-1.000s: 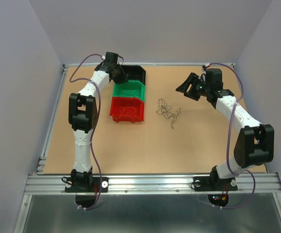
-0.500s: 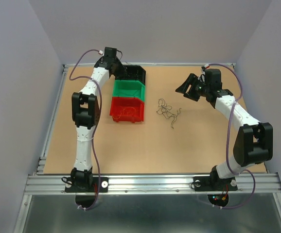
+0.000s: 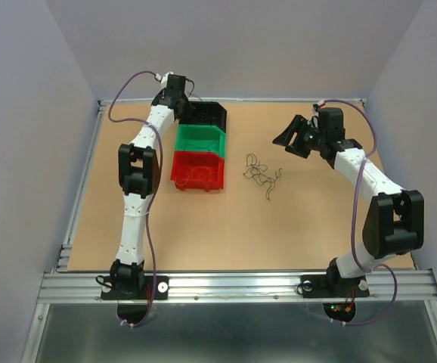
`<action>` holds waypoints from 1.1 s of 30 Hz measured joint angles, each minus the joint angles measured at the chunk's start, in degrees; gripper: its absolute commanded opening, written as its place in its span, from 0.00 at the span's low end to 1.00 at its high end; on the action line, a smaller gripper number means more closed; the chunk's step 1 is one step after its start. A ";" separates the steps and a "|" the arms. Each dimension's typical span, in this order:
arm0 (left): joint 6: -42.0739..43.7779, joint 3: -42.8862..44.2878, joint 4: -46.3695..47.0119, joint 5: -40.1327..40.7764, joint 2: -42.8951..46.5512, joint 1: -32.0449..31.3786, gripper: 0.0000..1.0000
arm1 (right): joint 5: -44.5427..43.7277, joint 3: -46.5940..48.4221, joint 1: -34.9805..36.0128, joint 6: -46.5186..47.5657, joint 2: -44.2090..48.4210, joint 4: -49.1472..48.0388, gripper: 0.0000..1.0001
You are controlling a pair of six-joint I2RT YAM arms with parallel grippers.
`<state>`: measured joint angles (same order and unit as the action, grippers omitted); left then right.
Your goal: Untangle the cables
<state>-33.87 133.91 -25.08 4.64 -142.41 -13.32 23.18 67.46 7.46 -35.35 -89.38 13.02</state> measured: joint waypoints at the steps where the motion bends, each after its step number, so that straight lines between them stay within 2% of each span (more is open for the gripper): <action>1: 2.75 0.39 0.04 1.09 0.00 -0.20 0.00 | 0.02 0.00 0.00 0.00 0.00 0.00 0.67; 10: 20.98 -1.14 1.55 5.22 0.20 -5.29 0.00 | 0.70 0.00 0.00 0.04 -0.70 0.07 0.67; 12: 24.13 -2.36 1.70 5.25 0.20 -6.75 0.03 | 0.92 0.00 0.00 0.04 -0.72 0.04 0.67; 14: 25.94 -3.15 2.36 5.55 0.20 -7.69 0.06 | 1.18 0.00 0.00 0.02 -0.72 0.07 0.67; 23: 30.29 -4.26 1.51 10.27 0.44 -7.58 0.09 | 1.99 -0.66 0.00 0.00 -0.59 -0.13 0.67; 24: 30.29 -4.79 1.44 10.88 0.61 -7.56 0.15 | 2.10 -0.98 0.00 -0.02 -0.55 -0.07 0.67; 25: 30.27 -5.35 1.25 11.58 0.85 -7.48 0.15 | 2.14 -1.33 0.00 0.00 -0.55 -0.04 0.67; 28: 29.88 -7.17 0.46 13.46 1.97 -7.17 0.33 | 2.14 -2.40 0.00 -0.04 -0.55 0.07 0.67; 31: 29.55 -7.89 -0.28 14.23 3.02 -6.99 0.41 | 2.16 -2.75 0.00 -0.04 -0.57 0.74 0.70; 32: 29.51 -7.89 -0.35 14.25 3.37 -6.95 0.51 | 2.19 -2.75 0.00 0.02 -0.61 0.94 0.71; 33: 29.40 -7.89 -0.26 14.27 3.85 -6.93 0.56 | 2.23 -2.75 0.00 0.13 -0.66 1.11 0.73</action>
<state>-4.47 126.02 -25.34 18.92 -138.56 -20.25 25.41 64.71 7.46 -35.22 -90.04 14.13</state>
